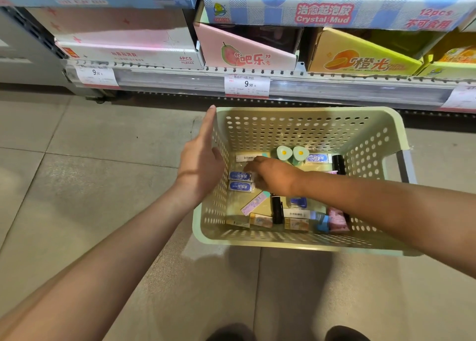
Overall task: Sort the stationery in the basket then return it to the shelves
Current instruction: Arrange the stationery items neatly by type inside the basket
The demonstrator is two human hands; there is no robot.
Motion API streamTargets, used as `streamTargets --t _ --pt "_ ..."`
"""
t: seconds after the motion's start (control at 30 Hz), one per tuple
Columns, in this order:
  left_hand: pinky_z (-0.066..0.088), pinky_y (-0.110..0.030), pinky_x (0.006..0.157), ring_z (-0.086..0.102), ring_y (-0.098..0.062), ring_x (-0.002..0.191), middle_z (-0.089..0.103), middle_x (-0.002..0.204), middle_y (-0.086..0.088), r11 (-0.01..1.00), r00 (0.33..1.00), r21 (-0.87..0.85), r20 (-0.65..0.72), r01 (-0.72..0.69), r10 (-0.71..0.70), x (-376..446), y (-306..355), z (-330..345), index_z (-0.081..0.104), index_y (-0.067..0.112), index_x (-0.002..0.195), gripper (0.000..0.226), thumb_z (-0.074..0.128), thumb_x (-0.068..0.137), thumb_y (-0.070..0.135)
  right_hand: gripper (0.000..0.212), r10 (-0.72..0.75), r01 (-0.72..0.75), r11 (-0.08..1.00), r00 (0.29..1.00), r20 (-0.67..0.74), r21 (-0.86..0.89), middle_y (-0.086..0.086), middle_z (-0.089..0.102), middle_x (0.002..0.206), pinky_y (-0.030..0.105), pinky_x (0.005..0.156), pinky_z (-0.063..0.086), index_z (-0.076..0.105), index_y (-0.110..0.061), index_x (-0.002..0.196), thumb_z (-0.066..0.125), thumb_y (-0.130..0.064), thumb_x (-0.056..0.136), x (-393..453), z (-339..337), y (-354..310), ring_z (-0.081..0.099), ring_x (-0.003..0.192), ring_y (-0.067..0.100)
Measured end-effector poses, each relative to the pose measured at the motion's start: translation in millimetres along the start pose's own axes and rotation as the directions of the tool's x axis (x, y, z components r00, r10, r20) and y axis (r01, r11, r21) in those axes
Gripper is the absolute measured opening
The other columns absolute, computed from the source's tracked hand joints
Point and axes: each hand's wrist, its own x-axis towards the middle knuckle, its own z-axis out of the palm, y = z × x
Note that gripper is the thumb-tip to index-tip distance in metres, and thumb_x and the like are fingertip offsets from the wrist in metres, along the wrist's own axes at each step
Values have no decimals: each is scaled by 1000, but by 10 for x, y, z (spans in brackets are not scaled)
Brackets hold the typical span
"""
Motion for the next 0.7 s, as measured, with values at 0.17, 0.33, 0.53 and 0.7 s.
streamTargets --t 0.17,0.33,0.53,0.7 --pt "32 -18 51 46 -7 56 57 87 -3 1000 1000 -6 4 -4 4 5 -7 6 10 32 148 74 40 90 -2 25 43 -45 971 999 -12 -233 10 60 114 33 69 47 54 -12 114 48 -23 92 -332 -136 -10 61 100 29" --pt "33 -22 59 43 -6 56 53 80 -1 1000 1000 -1 5 26 -26 11 -5 11 9 36 147 74 40 91 -1 48 179 -148 929 982 64 -338 13 61 115 32 65 42 39 -8 131 48 -36 94 -436 25 -74 61 101 32" --pt "38 -27 68 50 -16 66 55 88 -2 999 999 7 4 33 -33 4 31 0 9 37 147 75 40 91 -1 48 314 -305 929 950 8 -208 14 60 116 33 67 42 34 -5 132 48 -31 94 -290 158 -91 59 103 34" --pt "38 -26 71 52 -19 74 54 93 -1 999 1000 10 -3 31 -31 -8 42 -4 10 37 147 75 41 91 0 48 410 -410 895 911 -34 -179 15 60 120 33 67 44 31 -1 135 48 -20 94 -187 233 -85 60 106 34"
